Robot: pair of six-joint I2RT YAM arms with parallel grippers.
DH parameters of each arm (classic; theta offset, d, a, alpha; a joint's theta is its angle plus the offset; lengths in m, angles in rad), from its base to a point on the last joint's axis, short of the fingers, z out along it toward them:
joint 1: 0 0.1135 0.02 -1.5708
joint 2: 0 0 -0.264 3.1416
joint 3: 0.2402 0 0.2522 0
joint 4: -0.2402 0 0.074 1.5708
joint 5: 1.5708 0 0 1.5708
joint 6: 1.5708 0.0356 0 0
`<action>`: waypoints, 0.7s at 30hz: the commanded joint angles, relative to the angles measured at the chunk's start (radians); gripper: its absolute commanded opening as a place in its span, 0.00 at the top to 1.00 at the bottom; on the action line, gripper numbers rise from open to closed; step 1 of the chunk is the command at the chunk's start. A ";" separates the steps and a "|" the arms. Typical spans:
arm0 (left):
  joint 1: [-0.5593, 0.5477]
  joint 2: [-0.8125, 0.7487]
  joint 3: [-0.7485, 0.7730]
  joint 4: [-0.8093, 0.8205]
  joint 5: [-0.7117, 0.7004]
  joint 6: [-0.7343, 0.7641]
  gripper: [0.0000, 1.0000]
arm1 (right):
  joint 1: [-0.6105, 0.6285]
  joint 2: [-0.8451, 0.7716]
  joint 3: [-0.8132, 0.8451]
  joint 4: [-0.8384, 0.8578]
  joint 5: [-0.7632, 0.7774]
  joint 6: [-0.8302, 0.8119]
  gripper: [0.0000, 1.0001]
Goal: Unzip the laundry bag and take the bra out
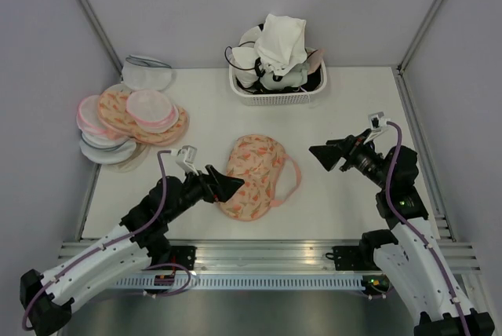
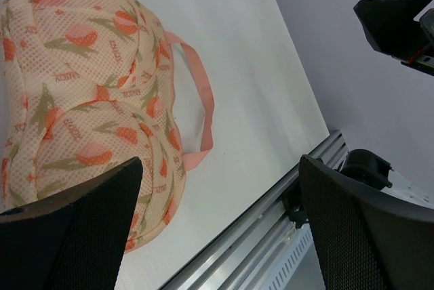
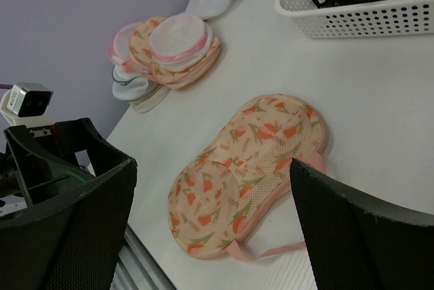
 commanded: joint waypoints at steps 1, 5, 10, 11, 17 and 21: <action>-0.005 0.020 0.021 -0.019 0.005 0.050 0.00 | 0.001 0.013 -0.009 -0.036 -0.034 -0.003 0.02; -0.005 0.069 -0.001 -0.094 -0.046 0.053 0.00 | 0.000 0.004 -0.035 -0.028 -0.081 0.008 0.02; -0.005 0.158 -0.019 -0.131 -0.138 0.024 0.00 | 0.004 -0.067 -0.081 -0.034 -0.063 0.027 0.02; -0.005 0.173 -0.025 -0.120 -0.165 0.028 0.00 | 0.006 -0.073 -0.083 -0.040 -0.060 0.022 0.02; -0.005 0.287 -0.065 0.093 -0.198 0.123 0.00 | 0.009 -0.082 -0.087 -0.094 -0.057 0.020 0.02; -0.003 0.409 -0.059 0.166 -0.205 0.162 0.00 | 0.011 -0.105 -0.104 -0.097 -0.046 0.028 0.02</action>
